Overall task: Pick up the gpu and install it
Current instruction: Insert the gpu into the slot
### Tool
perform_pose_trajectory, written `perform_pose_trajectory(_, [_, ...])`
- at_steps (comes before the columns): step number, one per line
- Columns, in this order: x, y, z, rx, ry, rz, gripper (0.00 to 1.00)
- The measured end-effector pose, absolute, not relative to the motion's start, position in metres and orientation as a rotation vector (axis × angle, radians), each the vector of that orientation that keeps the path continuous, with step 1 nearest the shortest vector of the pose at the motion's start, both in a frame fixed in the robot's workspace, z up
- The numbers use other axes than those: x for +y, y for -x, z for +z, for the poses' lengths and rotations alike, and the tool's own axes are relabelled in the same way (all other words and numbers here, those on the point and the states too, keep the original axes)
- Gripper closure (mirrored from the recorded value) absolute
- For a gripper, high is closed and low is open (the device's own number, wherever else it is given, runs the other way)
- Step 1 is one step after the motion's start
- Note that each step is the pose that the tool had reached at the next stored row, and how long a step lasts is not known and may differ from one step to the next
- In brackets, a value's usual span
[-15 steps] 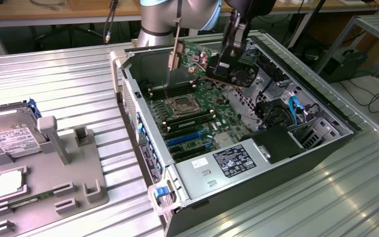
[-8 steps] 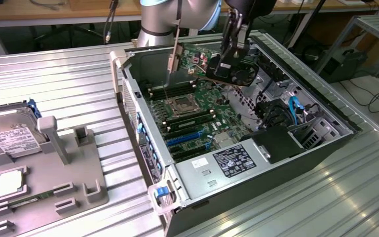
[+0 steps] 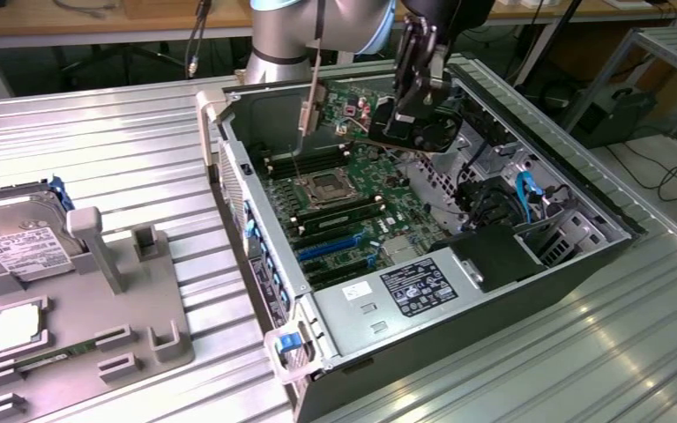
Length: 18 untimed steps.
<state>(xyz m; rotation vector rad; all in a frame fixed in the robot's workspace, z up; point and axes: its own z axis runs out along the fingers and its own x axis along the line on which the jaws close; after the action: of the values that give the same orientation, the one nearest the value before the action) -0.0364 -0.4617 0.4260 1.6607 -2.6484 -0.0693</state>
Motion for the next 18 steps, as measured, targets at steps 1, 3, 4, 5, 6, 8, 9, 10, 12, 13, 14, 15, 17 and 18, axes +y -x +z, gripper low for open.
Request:
perform_pose_trajectory(1, [-0.4618,0.0364,0.426,-2.639,-1.675,-0.069,0.73])
perform_pose_trajectory(3, [-0.4619,0.0364,0.426,-2.623,-1.7,-0.069,0.73])
perform_pose_trajectory(4, [-0.462,0.0364,0.426,-2.614,-1.713,-0.069,0.73])
perform_pose_trajectory(5, [-0.4621,0.0364,0.426,-2.605,-1.726,-0.069,0.73])
perform_pose_trajectory(6, [-0.4622,0.0364,0.426,-2.596,-1.739,-0.068,0.73])
perform_pose_trajectory(8, [-0.4623,0.0364,0.426,-2.571,-1.775,-0.068,0.73])
perform_pose_trajectory(9, [-0.4624,0.0364,0.426,-2.557,-1.794,-0.068,0.73])
perform_pose_trajectory(10, [-0.4624,0.0364,0.4259,-2.548,-1.807,-0.068,0.73])
perform_pose_trajectory(12, [-0.4626,0.0364,0.4259,-2.527,-1.836,-0.068,0.73])
perform_pose_trajectory(13, [-0.4626,0.0364,0.4259,-2.515,-1.851,-0.067,0.73])
perform_pose_trajectory(14, [-0.4627,0.0364,0.4259,-2.507,-1.862,-0.067,0.73])
perform_pose_trajectory(15, [-0.4628,0.0364,0.4259,-2.496,-1.876,-0.067,0.73])
perform_pose_trajectory(17, [-0.4629,0.0364,0.4259,-2.475,-1.903,-0.067,0.73])
perform_pose_trajectory(18, [-0.463,0.0364,0.4259,-2.465,-1.915,-0.067,0.73])
